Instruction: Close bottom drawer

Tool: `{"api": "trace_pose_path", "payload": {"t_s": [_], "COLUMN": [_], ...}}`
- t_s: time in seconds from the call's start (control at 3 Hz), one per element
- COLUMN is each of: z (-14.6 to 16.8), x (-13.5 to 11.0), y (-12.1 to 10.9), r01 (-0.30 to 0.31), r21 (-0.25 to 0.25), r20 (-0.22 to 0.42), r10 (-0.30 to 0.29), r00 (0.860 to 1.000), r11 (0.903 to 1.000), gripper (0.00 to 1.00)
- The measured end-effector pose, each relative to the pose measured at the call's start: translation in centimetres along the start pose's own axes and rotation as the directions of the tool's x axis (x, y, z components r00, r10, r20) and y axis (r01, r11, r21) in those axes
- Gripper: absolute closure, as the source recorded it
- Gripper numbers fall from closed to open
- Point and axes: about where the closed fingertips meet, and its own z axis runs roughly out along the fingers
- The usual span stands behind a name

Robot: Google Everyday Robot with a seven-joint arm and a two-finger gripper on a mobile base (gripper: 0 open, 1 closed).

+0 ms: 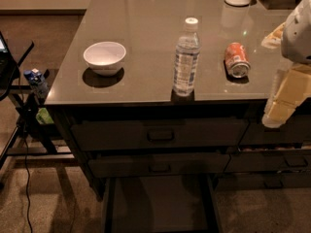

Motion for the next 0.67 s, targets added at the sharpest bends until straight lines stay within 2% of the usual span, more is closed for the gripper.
{"api": "trace_pose_path", "payload": {"t_s": [0.33,0.67], "z": [0.00,0.00], "x": [0.00,0.00], "y": [0.00,0.00], "r01": [0.000,0.000], "r21": [0.000,0.000], "r20": [0.000,0.000], "r10": [0.000,0.000], "r00": [1.000,1.000], "r11": [1.0000,1.0000], "gripper": [0.00,0.19]}}
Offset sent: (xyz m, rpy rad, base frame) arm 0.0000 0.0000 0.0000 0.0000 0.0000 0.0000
